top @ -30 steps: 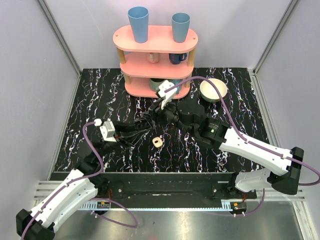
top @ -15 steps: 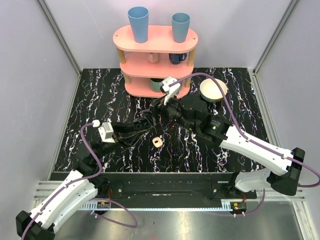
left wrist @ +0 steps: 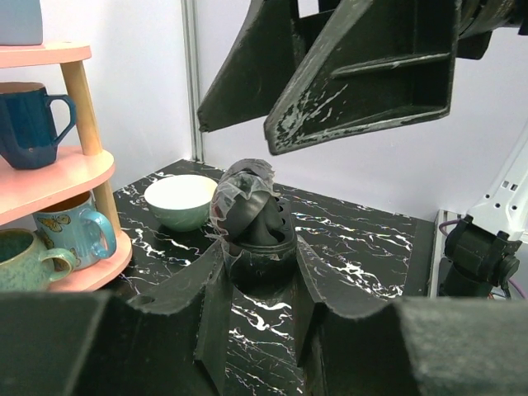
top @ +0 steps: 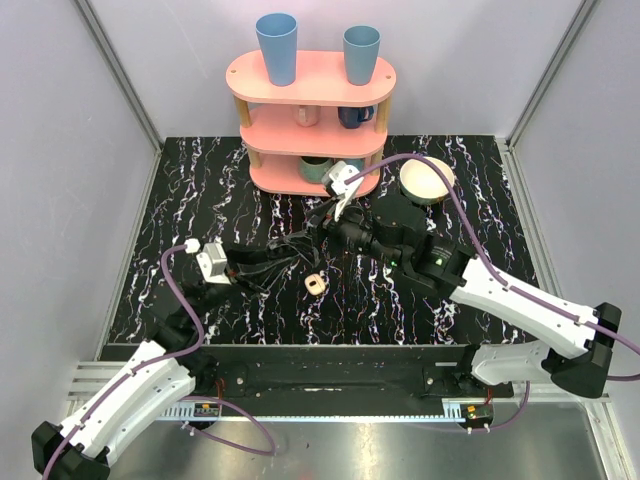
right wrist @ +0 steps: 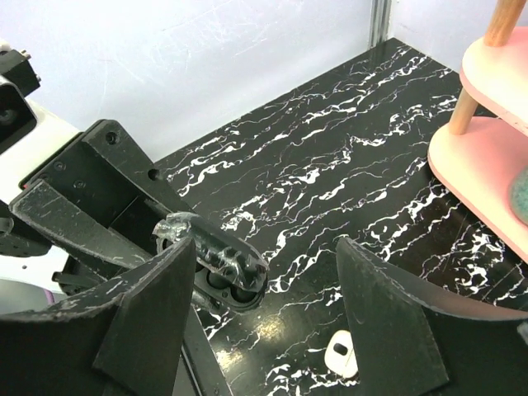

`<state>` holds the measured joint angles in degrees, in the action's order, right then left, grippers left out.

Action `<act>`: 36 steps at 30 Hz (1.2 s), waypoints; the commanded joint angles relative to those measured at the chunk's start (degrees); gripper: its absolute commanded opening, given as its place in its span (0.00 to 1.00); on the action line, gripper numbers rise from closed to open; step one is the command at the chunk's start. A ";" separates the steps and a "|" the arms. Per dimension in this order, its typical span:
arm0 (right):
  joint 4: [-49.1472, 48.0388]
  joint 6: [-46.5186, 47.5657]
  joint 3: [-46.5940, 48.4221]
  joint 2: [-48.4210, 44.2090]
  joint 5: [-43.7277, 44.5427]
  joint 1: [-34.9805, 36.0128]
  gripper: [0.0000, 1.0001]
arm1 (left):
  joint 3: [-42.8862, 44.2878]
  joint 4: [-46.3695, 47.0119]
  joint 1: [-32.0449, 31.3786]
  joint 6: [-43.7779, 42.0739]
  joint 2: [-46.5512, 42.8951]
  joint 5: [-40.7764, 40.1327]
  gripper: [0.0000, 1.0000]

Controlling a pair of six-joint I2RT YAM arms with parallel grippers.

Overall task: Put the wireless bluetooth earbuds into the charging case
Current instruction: Close the charging case with the earbuds.

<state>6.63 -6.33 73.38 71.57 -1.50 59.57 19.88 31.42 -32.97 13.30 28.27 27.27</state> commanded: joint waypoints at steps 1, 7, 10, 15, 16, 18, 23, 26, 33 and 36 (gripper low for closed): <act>-3.73 1.58 -0.52 -2.66 1.15 -0.24 0.77 | 2.44 1.45 -0.16 -0.38 0.56 -1.25 0.00; -4.17 1.32 -0.70 -2.58 1.14 -0.24 0.77 | 2.62 1.54 -0.16 -0.56 0.82 -1.34 0.00; -3.04 0.62 0.44 -1.17 5.17 -0.25 0.78 | 2.71 2.24 -0.16 -0.64 0.99 0.24 0.00; -2.33 -0.09 2.90 1.73 8.08 -0.24 0.79 | 2.71 3.65 -0.16 -0.64 1.08 3.75 0.00; -2.15 -0.26 3.17 2.17 8.52 -0.24 0.79 | 2.71 3.82 -0.16 -0.64 1.00 4.11 0.00; -0.93 -0.35 4.66 4.10 8.27 -0.24 0.80 | 2.71 4.78 -0.25 -0.47 0.82 5.25 0.00; 2.15 -1.32 5.55 6.04 2.82 -0.24 0.78 | 2.62 4.62 -0.16 -0.38 0.29 3.68 0.00; 2.16 -2.63 3.53 4.99 -0.17 -0.16 0.78 | 2.79 3.39 -0.16 -0.47 0.38 0.78 0.00; 2.33 -5.01 0.27 3.31 0.97 0.46 0.78 | 2.71 5.67 -0.16 2.07 1.35 -2.47 0.00; 2.24 -5.01 0.44 2.70 4.03 0.46 0.79 | 2.97 5.41 -0.16 2.43 1.87 -2.40 0.00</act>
<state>7.53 -10.63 74.56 75.77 0.69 59.57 19.90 31.42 -33.23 14.33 29.65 28.36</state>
